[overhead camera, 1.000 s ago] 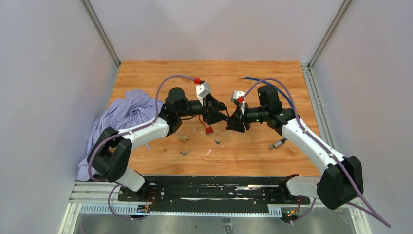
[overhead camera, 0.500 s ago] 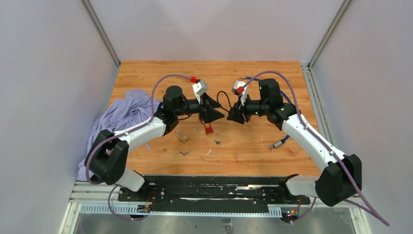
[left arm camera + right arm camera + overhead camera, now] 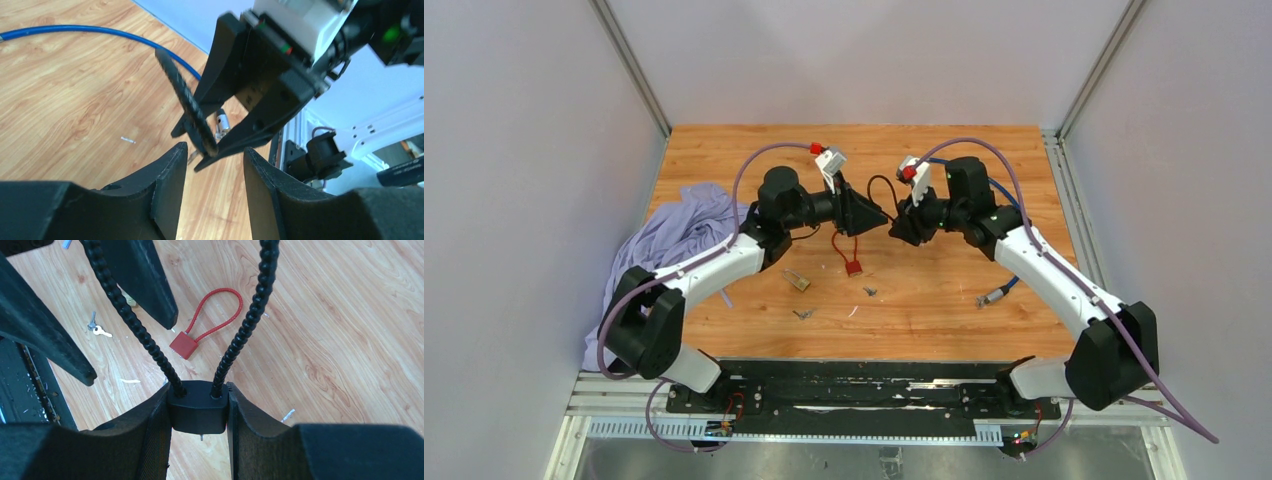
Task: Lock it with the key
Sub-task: Lock the lock.
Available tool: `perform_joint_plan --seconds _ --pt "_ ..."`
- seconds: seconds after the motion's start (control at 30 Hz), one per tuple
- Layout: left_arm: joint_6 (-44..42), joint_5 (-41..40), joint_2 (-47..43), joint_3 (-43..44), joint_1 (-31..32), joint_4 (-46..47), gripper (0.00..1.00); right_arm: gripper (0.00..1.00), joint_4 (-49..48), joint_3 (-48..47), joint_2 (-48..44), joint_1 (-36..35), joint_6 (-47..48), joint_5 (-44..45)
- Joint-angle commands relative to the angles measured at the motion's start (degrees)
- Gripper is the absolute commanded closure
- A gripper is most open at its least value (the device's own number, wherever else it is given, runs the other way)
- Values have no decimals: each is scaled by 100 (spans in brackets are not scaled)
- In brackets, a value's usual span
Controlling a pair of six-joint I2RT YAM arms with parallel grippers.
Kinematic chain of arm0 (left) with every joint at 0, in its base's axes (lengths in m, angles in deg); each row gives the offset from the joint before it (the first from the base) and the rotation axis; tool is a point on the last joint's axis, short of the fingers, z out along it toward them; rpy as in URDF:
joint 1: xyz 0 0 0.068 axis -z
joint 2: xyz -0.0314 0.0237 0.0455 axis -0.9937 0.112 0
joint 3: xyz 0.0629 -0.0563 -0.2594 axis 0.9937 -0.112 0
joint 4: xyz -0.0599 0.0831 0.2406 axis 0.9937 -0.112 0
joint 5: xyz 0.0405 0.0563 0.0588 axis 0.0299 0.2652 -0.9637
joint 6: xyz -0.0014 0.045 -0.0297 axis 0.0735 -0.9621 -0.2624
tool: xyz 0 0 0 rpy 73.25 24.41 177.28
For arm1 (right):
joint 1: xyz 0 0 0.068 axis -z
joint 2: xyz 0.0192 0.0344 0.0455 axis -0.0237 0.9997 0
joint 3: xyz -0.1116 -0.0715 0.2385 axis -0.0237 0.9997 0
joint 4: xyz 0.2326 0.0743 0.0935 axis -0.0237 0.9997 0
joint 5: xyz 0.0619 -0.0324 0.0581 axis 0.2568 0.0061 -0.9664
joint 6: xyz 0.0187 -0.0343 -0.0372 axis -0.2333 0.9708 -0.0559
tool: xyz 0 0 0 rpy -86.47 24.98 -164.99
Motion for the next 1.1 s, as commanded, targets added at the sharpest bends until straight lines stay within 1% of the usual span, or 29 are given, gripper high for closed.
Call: perform_joint_plan --seconds 0.0,0.23,0.5,0.77,0.83,1.07 --pt "559 -223 -30 332 -15 -168 51 99 -206 -204 18 -146 -205 158" --pt "794 -408 43 397 1 -309 56 99 -213 -234 13 -362 -254 371" --pt "738 -535 50 410 123 -401 57 99 -197 -313 82 -521 -283 553" --pt "727 -659 156 401 211 -603 60 99 -189 -325 73 -538 -314 622" --pt "740 -641 201 426 230 -603 63 99 -190 -331 67 -540 -314 626" --pt "758 -614 296 465 249 -596 70 99 -197 -353 111 -547 -338 624"
